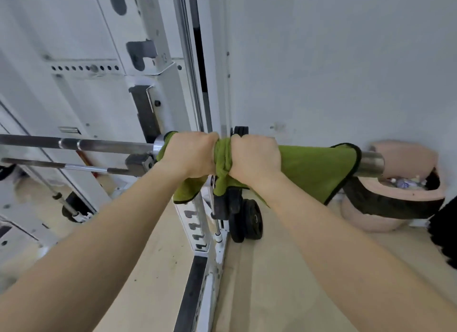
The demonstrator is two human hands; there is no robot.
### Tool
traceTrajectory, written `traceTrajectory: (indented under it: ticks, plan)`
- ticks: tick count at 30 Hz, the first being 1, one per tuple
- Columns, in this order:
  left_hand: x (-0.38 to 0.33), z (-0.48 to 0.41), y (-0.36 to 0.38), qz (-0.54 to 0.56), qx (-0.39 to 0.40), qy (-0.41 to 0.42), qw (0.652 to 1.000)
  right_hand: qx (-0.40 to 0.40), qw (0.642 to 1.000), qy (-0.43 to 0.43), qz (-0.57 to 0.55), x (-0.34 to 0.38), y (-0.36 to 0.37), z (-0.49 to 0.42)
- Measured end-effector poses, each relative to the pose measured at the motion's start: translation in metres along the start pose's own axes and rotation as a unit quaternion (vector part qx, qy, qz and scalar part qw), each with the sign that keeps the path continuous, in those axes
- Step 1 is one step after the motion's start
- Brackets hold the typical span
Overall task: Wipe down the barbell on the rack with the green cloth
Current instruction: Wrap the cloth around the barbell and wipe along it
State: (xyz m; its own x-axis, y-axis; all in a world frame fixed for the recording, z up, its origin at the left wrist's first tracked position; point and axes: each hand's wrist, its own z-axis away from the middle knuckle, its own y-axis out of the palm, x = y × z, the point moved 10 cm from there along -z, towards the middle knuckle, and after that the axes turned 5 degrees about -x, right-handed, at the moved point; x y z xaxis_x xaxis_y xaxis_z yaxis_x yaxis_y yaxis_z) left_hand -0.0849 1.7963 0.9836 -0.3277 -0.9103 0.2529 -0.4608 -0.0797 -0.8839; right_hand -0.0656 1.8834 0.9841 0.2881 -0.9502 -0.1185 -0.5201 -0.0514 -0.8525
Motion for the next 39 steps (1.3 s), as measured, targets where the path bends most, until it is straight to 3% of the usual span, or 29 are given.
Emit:
traceTrajectory:
  ticks: [5, 9, 16, 18, 21, 24, 28, 31, 33, 36, 39]
  plan:
    - [0.008, -0.001, 0.005, -0.030, 0.060, -0.019, 0.998, -0.092, 0.994, -0.046, 0.049, 0.020, -0.001, 0.011]
    - [-0.014, -0.013, 0.013, 0.031, 0.105, -0.018, 0.994, -0.072, 0.995, -0.045, 0.053, -0.040, -0.007, 0.034]
    - [-0.147, -0.053, -0.012, 0.084, 0.024, 0.062, 0.994, 0.022, 0.998, 0.041, 0.036, -0.186, -0.019, 0.088]
    - [-0.180, -0.062, -0.017, 0.076, -0.011, 0.067, 0.995, 0.049, 0.991, 0.118, -0.048, -0.221, -0.015, 0.105]
    - [-0.219, -0.070, -0.025, 0.058, -0.047, 0.075, 0.994, 0.014, 0.925, 0.257, -0.278, -0.241, -0.001, 0.131]
    - [-0.239, -0.076, -0.029, 0.053, -0.056, 0.079, 0.994, -0.105, 0.810, 0.364, -0.447, -0.233, 0.014, 0.164]
    - [-0.251, -0.084, -0.027, 0.078, -0.025, 0.098, 0.992, -0.217, 0.692, 0.381, -0.574, -0.217, 0.022, 0.203]
    - [-0.255, -0.087, -0.028, 0.076, -0.015, 0.111, 0.991, -0.234, 0.629, 0.387, -0.632, -0.229, 0.020, 0.203]
    - [-0.255, -0.087, -0.028, 0.064, -0.026, 0.109, 0.992, -0.235, 0.624, 0.392, -0.634, -0.231, 0.015, 0.199]
    - [-0.255, -0.086, -0.027, 0.052, -0.041, 0.105, 0.992, -0.231, 0.690, 0.383, -0.569, -0.225, 0.006, 0.204]
    - [-0.255, -0.083, -0.028, 0.055, -0.045, 0.104, 0.992, -0.234, 0.670, 0.389, -0.588, -0.233, 0.003, 0.213]
